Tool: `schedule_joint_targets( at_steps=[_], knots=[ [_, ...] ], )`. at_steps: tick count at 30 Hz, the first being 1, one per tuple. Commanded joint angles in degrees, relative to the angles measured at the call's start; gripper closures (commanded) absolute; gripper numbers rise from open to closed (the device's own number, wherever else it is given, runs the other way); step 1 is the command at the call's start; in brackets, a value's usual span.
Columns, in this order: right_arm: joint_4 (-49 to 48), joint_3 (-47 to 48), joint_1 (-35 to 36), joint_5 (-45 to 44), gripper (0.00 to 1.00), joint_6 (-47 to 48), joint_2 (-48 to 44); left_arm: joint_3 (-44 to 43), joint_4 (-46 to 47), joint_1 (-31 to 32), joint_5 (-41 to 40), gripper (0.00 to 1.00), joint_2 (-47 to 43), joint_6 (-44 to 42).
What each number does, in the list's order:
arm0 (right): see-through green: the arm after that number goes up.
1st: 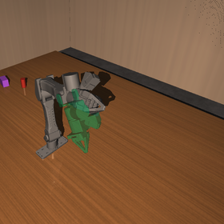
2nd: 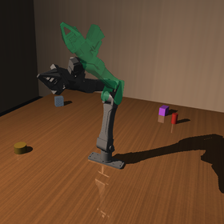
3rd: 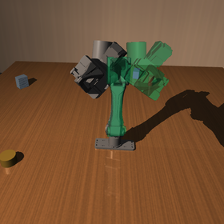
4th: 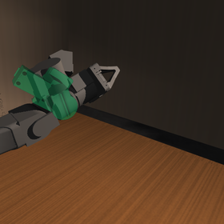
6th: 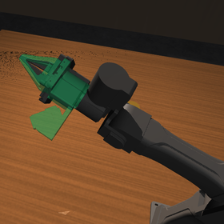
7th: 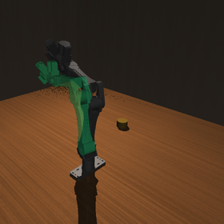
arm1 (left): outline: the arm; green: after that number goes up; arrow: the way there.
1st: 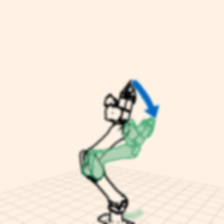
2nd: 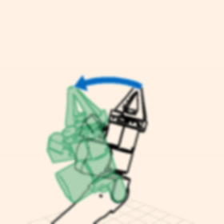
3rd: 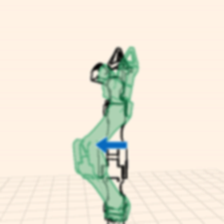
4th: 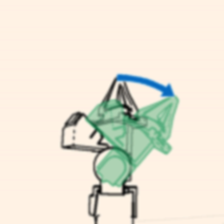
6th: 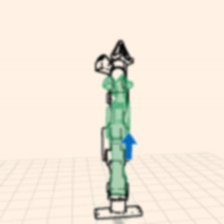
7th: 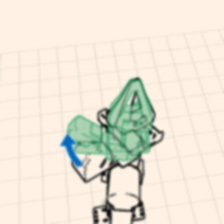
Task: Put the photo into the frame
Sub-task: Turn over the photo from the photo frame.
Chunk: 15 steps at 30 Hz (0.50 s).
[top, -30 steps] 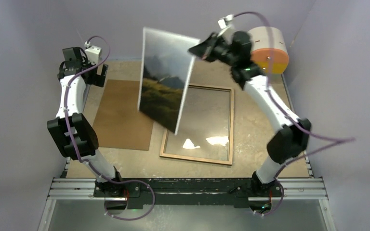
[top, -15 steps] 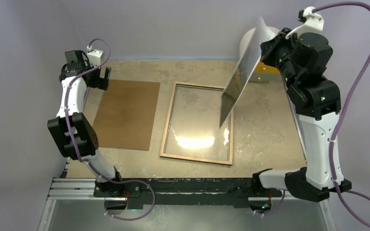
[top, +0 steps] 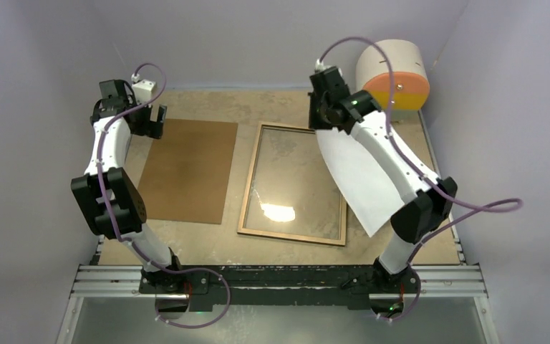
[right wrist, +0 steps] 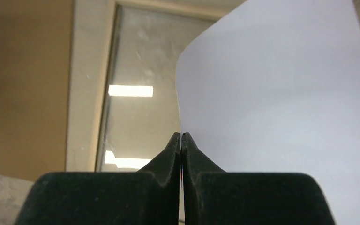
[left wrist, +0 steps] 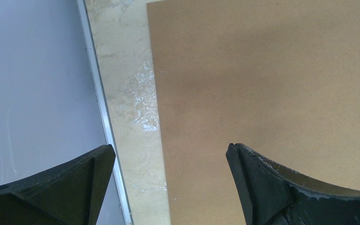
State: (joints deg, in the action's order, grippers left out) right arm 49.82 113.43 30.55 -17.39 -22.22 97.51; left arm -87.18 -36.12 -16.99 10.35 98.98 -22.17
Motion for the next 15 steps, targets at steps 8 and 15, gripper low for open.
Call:
schedule_joint_targets(
  at_steps=[8,15],
  knots=[
    [-13.86,-13.74,-0.35,22.74,1.00,-31.72,9.41,2.20,2.26,0.06,-0.06,0.00,-2.66,-1.49],
    [-17.99,-14.01,-0.31,21.64,1.00,-43.26,14.46,3.18,2.93,0.17,-0.97,0.00,-2.56,-2.31]
  ],
)
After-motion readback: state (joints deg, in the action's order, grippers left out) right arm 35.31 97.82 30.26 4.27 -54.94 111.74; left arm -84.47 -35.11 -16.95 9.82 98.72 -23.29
